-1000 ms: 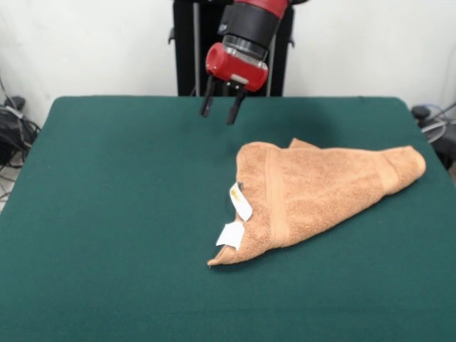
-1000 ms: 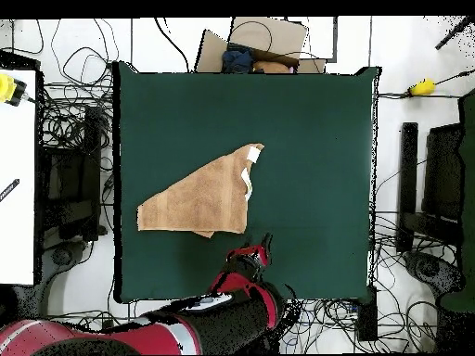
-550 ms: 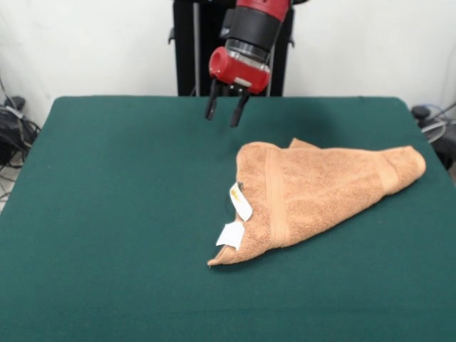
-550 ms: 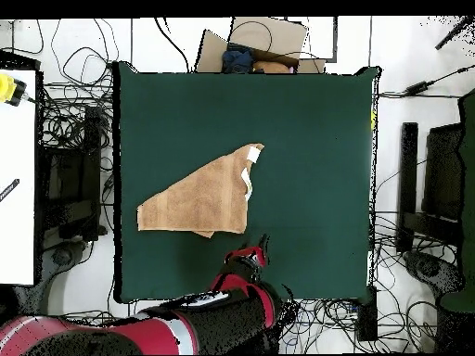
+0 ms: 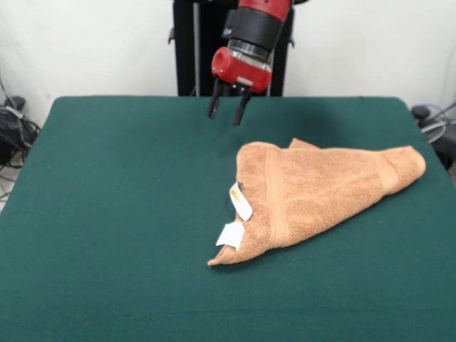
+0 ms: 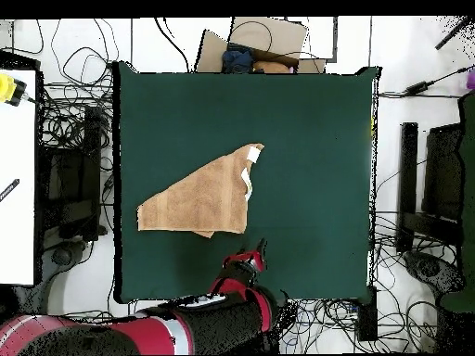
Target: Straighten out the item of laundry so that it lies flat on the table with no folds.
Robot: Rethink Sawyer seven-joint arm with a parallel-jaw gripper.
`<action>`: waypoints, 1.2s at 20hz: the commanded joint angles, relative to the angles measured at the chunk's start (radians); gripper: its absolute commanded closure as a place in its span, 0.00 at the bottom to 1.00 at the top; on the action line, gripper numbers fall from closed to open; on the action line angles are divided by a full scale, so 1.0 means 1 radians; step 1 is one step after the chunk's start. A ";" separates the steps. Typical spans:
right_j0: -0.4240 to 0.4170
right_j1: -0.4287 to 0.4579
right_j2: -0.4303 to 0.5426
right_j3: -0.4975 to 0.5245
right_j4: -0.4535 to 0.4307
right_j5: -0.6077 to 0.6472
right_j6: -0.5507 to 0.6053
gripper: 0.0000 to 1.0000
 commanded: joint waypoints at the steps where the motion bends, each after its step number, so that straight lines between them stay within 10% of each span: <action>1: 0.041 0.043 0.151 0.033 0.108 -0.087 0.185 0.00; 24: 0.190 0.073 0.219 0.152 0.322 -0.150 0.259 0.00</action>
